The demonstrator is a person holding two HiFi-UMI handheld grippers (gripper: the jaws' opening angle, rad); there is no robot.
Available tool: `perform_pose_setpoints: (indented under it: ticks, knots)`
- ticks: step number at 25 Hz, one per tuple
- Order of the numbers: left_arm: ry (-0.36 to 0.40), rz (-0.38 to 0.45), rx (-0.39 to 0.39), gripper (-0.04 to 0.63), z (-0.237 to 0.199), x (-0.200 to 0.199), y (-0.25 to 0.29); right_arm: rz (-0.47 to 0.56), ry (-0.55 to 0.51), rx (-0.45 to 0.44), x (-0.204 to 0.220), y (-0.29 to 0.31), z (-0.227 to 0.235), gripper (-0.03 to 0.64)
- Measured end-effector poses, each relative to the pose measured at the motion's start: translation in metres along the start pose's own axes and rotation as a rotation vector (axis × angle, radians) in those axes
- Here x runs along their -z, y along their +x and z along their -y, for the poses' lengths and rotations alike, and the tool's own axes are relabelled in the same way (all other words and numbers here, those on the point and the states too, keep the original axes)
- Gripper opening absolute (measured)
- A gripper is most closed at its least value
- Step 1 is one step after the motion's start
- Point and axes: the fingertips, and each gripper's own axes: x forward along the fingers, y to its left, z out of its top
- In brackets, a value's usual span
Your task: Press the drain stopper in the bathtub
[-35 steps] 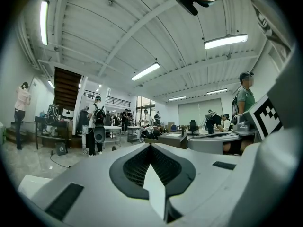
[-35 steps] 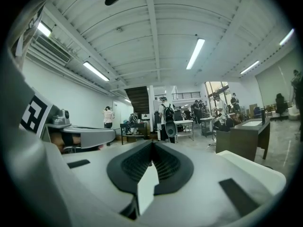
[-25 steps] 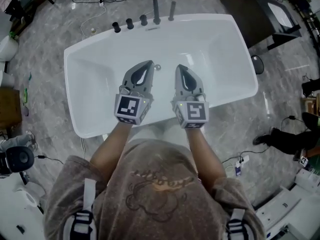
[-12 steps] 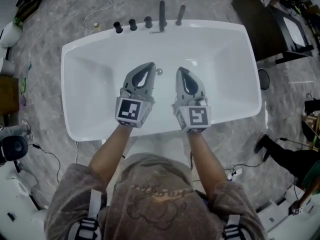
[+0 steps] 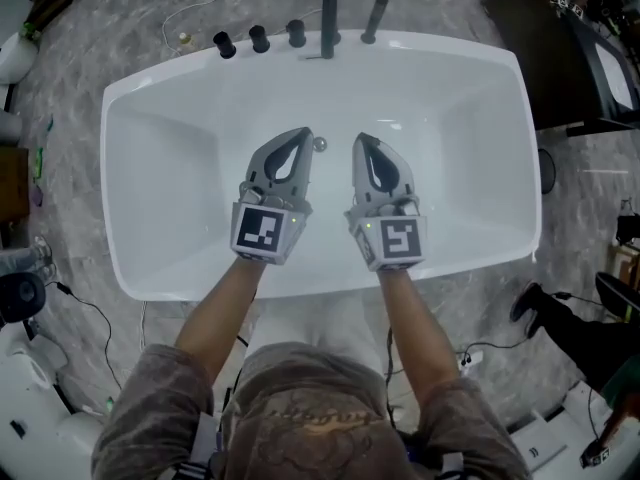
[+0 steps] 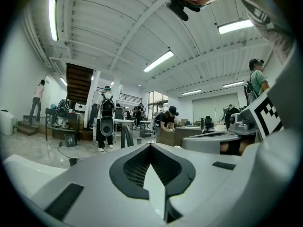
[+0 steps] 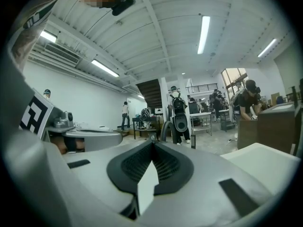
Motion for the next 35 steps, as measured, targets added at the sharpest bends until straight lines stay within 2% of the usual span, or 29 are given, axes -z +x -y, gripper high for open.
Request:
perform_pose_setpoints:
  ticks: [12, 20, 26, 35]
  knots:
    - [0.008, -0.025, -0.042, 0.003, -0.034, 0.108, 0.056, -0.049, 0.012, -0.003, 0.121, 0.059, 0.040, 0.003]
    - [0.009, -0.040, -0.047, 0.003, -0.046, 0.194, 0.086, -0.046, 0.005, 0.000, 0.195, 0.092, 0.062, 0.003]
    - [0.008, -0.060, -0.049, 0.003, -0.049, 0.258, 0.104, -0.033, 0.001, -0.014, 0.245, 0.116, 0.072, 0.003]
    - [0.002, -0.078, -0.044, 0.003, -0.059, 0.329, 0.126, -0.075, 0.002, -0.027, 0.326, 0.131, 0.068, 0.003]
